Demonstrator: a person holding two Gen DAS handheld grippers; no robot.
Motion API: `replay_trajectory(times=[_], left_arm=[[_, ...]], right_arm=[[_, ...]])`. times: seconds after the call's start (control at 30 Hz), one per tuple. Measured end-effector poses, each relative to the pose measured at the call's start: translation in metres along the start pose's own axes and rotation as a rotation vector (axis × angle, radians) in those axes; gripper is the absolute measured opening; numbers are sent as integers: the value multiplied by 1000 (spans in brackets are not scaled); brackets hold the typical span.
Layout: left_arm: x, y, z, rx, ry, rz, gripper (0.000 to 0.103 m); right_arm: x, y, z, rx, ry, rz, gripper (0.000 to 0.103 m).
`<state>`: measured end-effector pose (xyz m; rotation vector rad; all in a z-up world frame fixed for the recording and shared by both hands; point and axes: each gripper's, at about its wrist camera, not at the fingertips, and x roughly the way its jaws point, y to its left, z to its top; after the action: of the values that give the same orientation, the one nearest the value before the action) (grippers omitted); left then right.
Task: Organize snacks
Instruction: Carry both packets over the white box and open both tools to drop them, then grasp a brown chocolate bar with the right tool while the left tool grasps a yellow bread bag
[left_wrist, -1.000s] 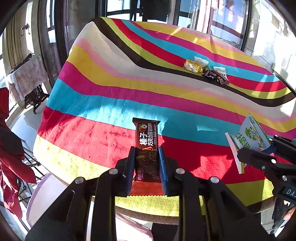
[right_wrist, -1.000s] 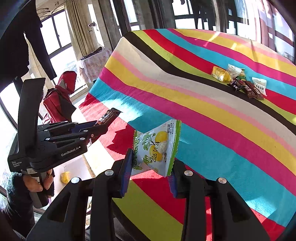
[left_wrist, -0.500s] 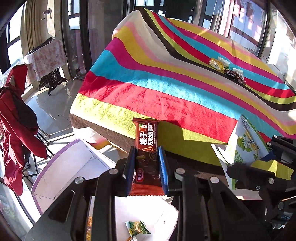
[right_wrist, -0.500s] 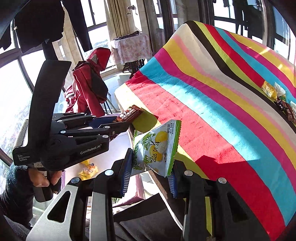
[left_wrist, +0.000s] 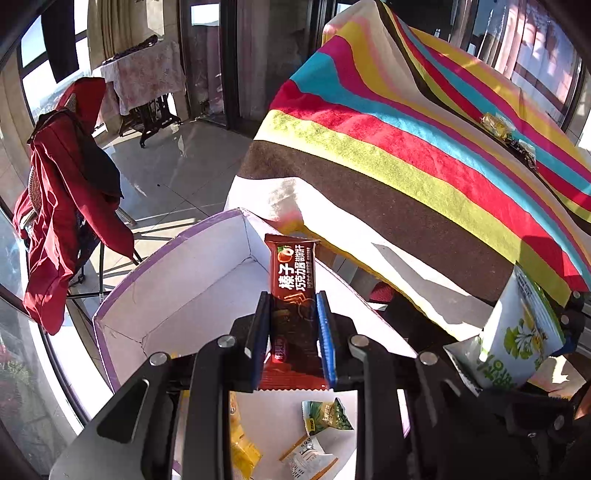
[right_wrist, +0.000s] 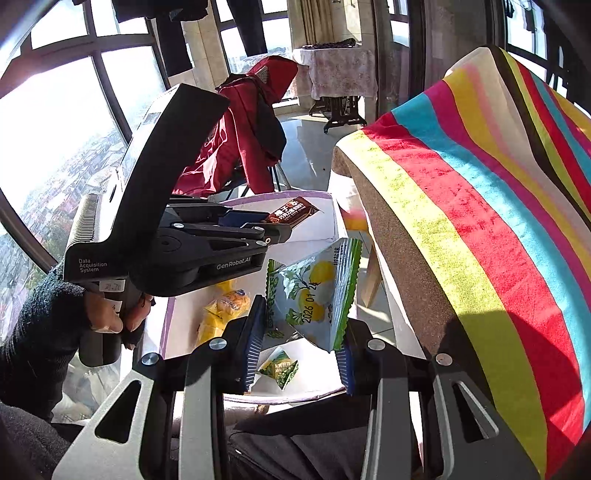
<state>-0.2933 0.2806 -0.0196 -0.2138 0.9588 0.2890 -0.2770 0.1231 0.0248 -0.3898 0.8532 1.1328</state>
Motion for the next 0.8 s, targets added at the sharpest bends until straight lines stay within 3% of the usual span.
replay_trajectory(times=[0.1, 0.2, 0.27, 0.3, 0.33, 0.37, 0.7, 0.8], left_arm=[[5, 9, -6, -14, 23, 25, 24], [10, 16, -11, -26, 40, 59, 25], [12, 19, -12, -25, 46, 101, 32], [13, 20, -13, -24, 50, 129, 49], [14, 20, -11, -25, 46, 152, 74], [13, 19, -11, -26, 36, 164, 82], [15, -4, 4, 46, 25, 248, 96], [15, -13, 13, 73, 21, 275, 98]], right_arm=[[6, 9, -1, -24, 15, 50, 35], [11, 11, -1, -19, 18, 90, 42], [12, 8, -2, -3, 18, 103, 58], [11, 7, -2, 6, 15, 104, 59], [12, 4, -3, 13, 14, 104, 59], [11, 3, -3, 18, 13, 102, 59], [-5, -25, -11, 101, -34, 91, 65], [-14, -38, -10, 122, -66, 88, 71]])
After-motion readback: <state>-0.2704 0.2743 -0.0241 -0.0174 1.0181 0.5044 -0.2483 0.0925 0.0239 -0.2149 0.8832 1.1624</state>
